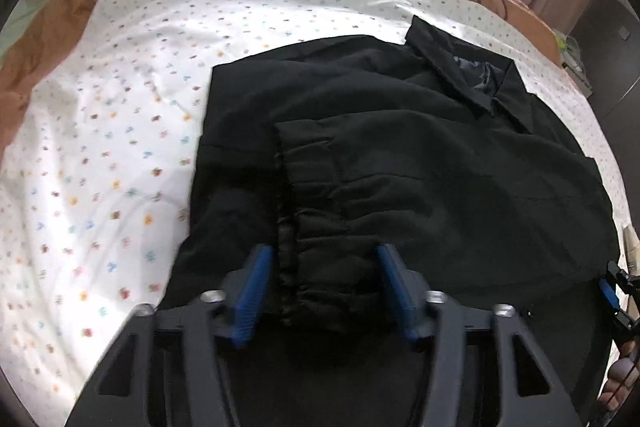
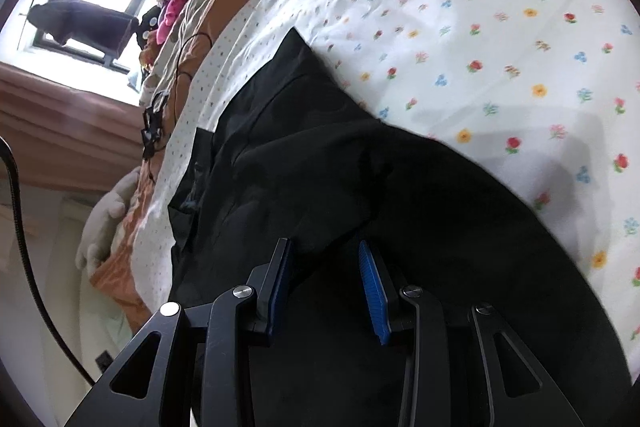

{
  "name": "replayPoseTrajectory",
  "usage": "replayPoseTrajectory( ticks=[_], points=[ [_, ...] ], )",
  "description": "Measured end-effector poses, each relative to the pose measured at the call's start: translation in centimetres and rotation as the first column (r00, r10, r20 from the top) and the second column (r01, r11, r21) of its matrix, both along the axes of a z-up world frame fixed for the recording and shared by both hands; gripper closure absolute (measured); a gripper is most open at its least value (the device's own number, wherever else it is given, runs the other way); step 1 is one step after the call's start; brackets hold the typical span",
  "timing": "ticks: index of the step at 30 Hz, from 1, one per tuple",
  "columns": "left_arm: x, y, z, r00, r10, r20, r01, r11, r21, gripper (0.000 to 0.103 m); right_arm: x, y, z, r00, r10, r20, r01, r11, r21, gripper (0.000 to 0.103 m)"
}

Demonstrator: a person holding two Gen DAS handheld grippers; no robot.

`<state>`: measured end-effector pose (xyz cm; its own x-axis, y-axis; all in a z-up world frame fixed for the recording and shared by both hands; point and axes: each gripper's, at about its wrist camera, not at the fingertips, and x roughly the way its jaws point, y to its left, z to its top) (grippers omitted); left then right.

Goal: Fold large clothes

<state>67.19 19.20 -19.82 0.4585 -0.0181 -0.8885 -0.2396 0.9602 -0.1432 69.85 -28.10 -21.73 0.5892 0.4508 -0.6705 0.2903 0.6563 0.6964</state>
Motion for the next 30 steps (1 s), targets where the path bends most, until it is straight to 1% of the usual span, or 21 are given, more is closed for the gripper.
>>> replayPoseTrajectory(
  ticks=[1, 2, 3, 4, 7, 9, 12, 14, 15, 16, 18, 19, 20, 21, 22, 24, 25, 26, 30],
  points=[
    [0.3, 0.0, -0.1, 1.000, 0.005, 0.001, -0.005, 1.000, 0.015, 0.070, 0.1, 0.1, 0.1, 1.000, 0.005, 0.001, -0.005, 1.000, -0.004, 0.066],
    [0.4, 0.1, -0.1, 1.000, 0.011, 0.013, -0.011, 1.000, 0.017, 0.072, 0.1, 0.2, 0.1, 1.000, 0.009, 0.002, -0.009, 1.000, -0.007, 0.066],
    [0.6, 0.3, 0.0, 1.000, 0.018, 0.023, -0.019, 1.000, 0.016, 0.082, 0.2, 0.2, 0.1, 1.000, 0.013, 0.002, -0.013, 1.000, -0.006, 0.066],
    [0.7, 0.5, 0.2, 0.999, 0.030, 0.032, -0.031, 0.999, 0.023, 0.087, 0.2, 0.2, 0.1, 1.000, 0.016, 0.001, -0.016, 1.000, -0.005, 0.066],
    [1.4, 1.1, 0.2, 0.998, 0.051, 0.036, -0.051, 0.999, 0.011, 0.087, 0.1, 0.1, -0.1, 1.000, 0.014, -0.003, -0.014, 1.000, -0.001, 0.066],
    [1.5, 0.9, 0.1, 0.998, 0.049, 0.026, -0.050, 0.998, 0.032, 0.087, 0.0, 0.2, -0.1, 1.000, 0.014, -0.006, -0.014, 1.000, 0.000, 0.066],
    [1.1, 0.6, 1.0, 0.998, 0.047, 0.045, -0.049, 0.997, 0.051, 0.087, -0.2, 0.4, 0.0, 1.000, 0.017, -0.015, -0.017, 1.000, 0.009, 0.065],
    [0.6, 0.7, 1.7, 0.996, 0.055, 0.066, -0.057, 0.997, 0.042, 0.086, -0.2, 0.7, 0.3, 1.000, 0.020, -0.021, -0.020, 1.000, 0.011, 0.053],
    [0.4, 0.8, 2.0, 0.996, 0.058, 0.071, -0.061, 0.998, 0.035, 0.085, -0.2, 0.8, 0.5, 1.000, 0.021, -0.022, -0.021, 1.000, 0.012, 0.050],
    [0.1, 0.9, 2.4, 0.995, 0.062, 0.074, -0.064, 0.998, 0.027, 0.085, -0.3, 0.9, 0.8, 1.000, 0.022, -0.021, -0.022, 1.000, 0.011, 0.044],
    [-0.6, 1.0, 3.2, 0.995, 0.062, 0.084, -0.062, 0.998, 0.003, 0.084, -0.5, 1.3, 1.6, 1.000, 0.026, -0.012, -0.026, 1.000, 0.001, 0.037],
    [-1.0, 0.9, 3.7, 0.994, 0.058, 0.093, -0.058, 0.998, -0.011, 0.080, -0.7, 1.6, 2.3, 0.999, 0.037, -0.005, -0.037, 0.999, -0.011, 0.031],
    [-1.5, 0.9, 4.3, 0.993, 0.055, 0.104, -0.052, 0.998, -0.025, 0.075, -0.9, 1.8, 2.8, 0.999, 0.044, -0.001, -0.044, 0.999, -0.022, 0.029],
    [-2.0, 0.8, 4.7, 0.992, 0.052, 0.112, -0.049, 0.998, -0.028, 0.058, -1.2, 2.1, 3.4, 0.999, 0.053, 0.010, -0.052, 0.998, -0.031, 0.029],
    [-2.4, 0.7, 5.0, 0.992, 0.050, 0.119, -0.047, 0.999, -0.026, 0.039, -1.4, 2.2, 4.0, 0.998, 0.056, 0.018, -0.056, 0.998, -0.037, 0.028],
    [-3.8, 0.4, 6.2, 0.988, 0.045, 0.150, -0.043, 0.999, -0.014, 0.026, -2.0, 2.6, 5.4, 0.997, 0.068, 0.030, -0.066, 0.996, -0.066, 0.020],
    [-4.4, 0.3, 6.7, 0.986, 0.041, 0.162, -0.040, 0.999, -0.009, 0.026, -2.4, 2.8, 6.2, 0.997, 0.075, 0.036, -0.072, 0.994, -0.081, 0.011],
    [-5.0, 0.3, 7.3, 0.985, 0.039, 0.166, -0.038, 0.999, -0.009, 0.026, -2.7, 3.0, 6.8, 0.996, 0.079, 0.046, -0.075, 0.993, -0.088, 0.007],
    [-7.6, 0.3, 9.4, 0.982, 0.048, 0.182, -0.042, 0.998, -0.036, 0.026, -4.1, 3.7, 9.0, 0.991, 0.119, 0.062, -0.110, 0.986, -0.126, 0.007]
  ],
)
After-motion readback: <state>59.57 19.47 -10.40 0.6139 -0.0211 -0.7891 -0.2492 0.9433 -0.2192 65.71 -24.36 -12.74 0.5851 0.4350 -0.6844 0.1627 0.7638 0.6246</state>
